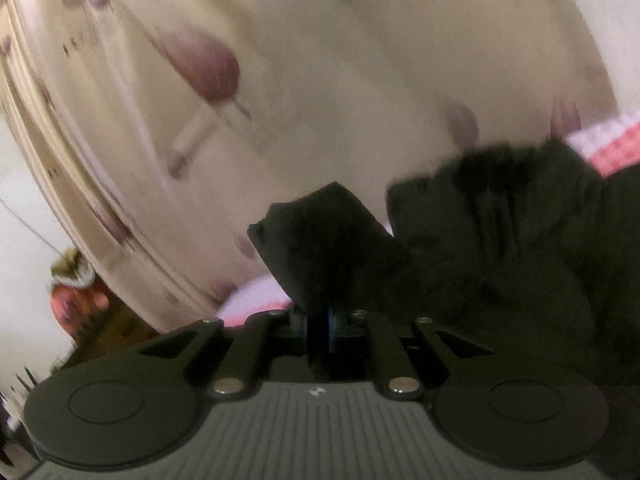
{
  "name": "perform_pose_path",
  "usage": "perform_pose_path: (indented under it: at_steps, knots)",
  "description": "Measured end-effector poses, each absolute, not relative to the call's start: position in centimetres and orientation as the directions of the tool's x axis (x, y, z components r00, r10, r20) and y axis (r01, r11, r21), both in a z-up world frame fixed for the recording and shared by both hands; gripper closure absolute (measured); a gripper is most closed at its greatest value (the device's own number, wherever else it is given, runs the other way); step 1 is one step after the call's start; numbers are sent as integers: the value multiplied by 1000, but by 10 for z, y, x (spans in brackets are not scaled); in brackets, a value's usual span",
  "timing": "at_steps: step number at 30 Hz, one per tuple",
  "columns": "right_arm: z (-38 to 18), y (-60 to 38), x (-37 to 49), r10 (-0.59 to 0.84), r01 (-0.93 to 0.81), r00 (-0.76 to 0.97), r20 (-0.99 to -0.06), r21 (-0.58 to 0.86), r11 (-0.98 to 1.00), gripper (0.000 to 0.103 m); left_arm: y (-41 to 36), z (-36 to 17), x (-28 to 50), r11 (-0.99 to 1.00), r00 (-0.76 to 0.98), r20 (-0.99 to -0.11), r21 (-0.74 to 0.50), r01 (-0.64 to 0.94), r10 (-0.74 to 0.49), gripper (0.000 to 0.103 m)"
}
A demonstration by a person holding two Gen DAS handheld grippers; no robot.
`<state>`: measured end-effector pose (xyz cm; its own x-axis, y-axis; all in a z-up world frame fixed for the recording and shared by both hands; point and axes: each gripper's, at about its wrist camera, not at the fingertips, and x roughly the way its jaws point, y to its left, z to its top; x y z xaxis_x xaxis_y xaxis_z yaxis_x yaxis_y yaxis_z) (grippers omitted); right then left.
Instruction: Fold large clothes
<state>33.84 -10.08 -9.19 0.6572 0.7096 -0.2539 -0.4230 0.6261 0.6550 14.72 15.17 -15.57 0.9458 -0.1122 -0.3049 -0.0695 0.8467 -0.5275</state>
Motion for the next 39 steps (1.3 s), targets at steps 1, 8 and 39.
perform_pose_path:
  at_steps: [1,8,39]
  knots:
    - [-99,-95,339,710,-427,649,-272,642,637,93,152,-156,147,845,946,-303,-530,-69,-113,0]
    - [-123,-59,329,682,-525,606,-410,438,729,86,154,-156,146,839,948,-297,-540,-66,-116,0]
    - [-144,-104,335,341,-344,764,-547,102,934,78,156,-157,145,825,948,-295,-560,-71,-119,0]
